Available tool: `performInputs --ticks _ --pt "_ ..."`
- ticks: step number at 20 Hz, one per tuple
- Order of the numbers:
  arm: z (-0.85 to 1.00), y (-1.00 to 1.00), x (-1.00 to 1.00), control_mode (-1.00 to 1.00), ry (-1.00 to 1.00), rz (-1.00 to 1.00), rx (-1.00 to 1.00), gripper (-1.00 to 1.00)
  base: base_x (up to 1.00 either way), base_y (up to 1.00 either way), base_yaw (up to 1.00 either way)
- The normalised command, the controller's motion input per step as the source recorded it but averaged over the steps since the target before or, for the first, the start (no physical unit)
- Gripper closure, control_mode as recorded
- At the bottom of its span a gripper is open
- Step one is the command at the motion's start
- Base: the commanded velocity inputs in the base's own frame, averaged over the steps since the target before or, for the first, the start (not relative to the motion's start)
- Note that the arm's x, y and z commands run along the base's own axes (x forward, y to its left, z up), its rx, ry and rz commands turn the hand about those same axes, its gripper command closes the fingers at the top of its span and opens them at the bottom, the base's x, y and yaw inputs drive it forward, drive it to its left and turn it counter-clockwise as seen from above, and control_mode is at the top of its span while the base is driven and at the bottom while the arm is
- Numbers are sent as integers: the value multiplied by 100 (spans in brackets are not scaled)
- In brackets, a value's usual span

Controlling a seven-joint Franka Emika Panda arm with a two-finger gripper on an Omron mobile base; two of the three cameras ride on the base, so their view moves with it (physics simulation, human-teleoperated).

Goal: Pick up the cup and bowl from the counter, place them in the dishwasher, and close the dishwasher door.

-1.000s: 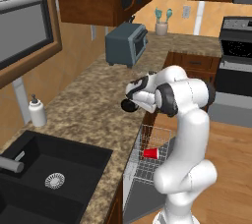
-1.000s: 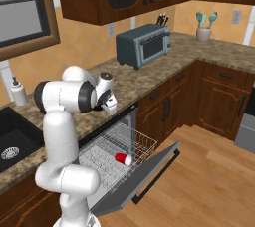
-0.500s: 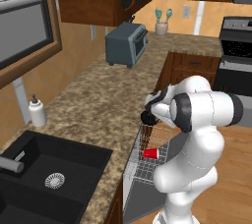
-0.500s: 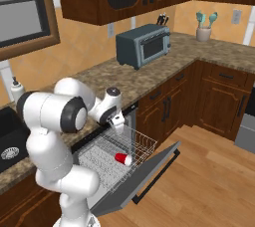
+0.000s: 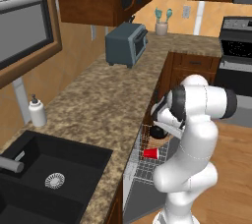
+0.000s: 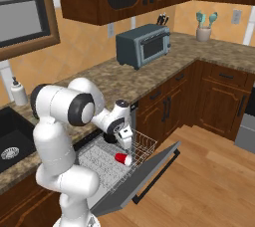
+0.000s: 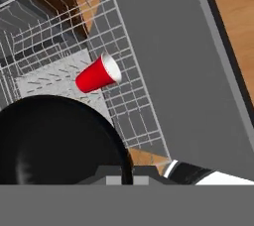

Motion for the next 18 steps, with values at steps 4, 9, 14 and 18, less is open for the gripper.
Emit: performInputs --ticks 4,9,14,18 --pt "-28 -53 11 -100 -5 15 9 100 0 0 0" --pt "-31 -42 46 -100 -5 16 16 100 0 0 0" --pt "-45 -30 69 -100 -1 11 5 100 0 0 0" --pt "-47 -13 69 -100 0 7 0 100 0 0 0"
